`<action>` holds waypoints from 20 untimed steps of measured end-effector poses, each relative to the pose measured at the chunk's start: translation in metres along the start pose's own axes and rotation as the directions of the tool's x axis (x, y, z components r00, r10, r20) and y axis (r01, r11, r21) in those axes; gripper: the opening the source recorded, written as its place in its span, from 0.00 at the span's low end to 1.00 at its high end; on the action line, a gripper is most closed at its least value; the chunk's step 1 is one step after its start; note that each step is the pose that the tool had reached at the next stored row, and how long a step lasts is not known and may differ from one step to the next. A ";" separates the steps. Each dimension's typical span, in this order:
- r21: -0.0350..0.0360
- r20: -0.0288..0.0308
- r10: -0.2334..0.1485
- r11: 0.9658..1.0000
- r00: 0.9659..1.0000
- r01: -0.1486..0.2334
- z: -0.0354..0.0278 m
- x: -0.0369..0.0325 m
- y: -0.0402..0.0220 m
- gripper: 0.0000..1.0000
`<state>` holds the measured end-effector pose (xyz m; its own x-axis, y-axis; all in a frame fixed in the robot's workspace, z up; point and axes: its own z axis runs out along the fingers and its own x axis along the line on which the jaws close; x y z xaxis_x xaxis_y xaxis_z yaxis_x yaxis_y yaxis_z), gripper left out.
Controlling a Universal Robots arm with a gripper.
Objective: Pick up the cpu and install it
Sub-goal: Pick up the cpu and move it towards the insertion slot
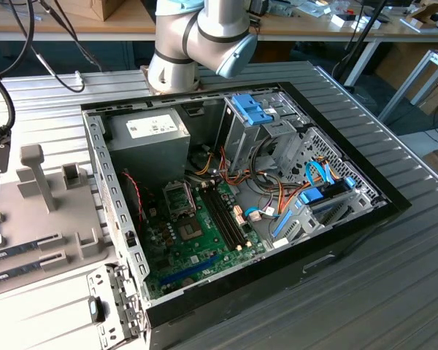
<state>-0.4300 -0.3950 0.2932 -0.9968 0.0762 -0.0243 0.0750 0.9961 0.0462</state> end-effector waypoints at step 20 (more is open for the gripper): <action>0.000 0.000 0.000 1.000 1.000 0.000 0.0040 0.0036 -0.0005 0.48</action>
<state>-0.4336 -0.3950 0.2892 -0.9968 0.0762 -0.0243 0.0751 0.9961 0.0462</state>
